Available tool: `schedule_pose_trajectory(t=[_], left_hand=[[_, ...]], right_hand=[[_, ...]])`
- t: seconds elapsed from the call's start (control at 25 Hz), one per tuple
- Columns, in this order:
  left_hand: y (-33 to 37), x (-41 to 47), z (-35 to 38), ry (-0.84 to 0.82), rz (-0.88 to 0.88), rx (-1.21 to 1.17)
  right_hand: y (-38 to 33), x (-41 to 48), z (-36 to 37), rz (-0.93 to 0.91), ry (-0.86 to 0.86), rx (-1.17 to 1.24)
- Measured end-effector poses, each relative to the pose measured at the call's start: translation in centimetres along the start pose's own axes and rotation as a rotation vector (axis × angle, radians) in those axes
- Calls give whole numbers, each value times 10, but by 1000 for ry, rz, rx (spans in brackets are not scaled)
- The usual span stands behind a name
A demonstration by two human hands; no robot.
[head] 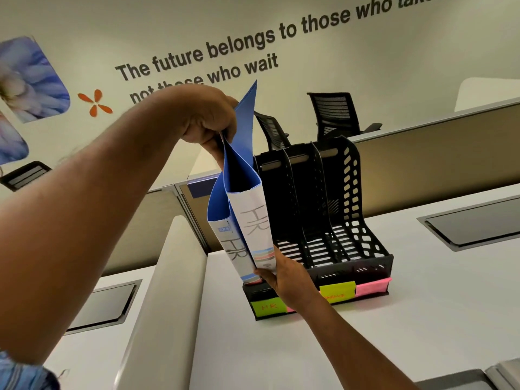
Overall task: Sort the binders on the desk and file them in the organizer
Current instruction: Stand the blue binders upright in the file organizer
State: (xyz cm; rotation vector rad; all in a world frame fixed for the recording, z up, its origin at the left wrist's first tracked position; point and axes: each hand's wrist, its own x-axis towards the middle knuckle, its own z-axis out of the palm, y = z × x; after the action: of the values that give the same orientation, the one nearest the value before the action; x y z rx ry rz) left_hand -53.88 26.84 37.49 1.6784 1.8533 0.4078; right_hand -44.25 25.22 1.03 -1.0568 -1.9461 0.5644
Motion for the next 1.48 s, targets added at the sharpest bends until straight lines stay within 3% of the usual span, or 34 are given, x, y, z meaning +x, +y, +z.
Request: schedule_pose_trajectory(t=[0.32, 0.96, 1.12, 1.32, 1.48], left_hand=[[-20, 33, -7, -8, -62, 0], [-56, 82, 26, -33, -193, 52], [-56, 86, 36, -39, -190, 79], [-58, 88, 41, -56, -193, 177], [-50, 84, 61, -18, -101, 411]], right_hand=[[5, 0, -1, 3, -63, -109], [4, -5, 6, -104, 77, -80], [4, -5, 8, -92, 61, -182], [7, -6, 10, -74, 14, -201], [11, -11, 18, -107, 158, -367]])
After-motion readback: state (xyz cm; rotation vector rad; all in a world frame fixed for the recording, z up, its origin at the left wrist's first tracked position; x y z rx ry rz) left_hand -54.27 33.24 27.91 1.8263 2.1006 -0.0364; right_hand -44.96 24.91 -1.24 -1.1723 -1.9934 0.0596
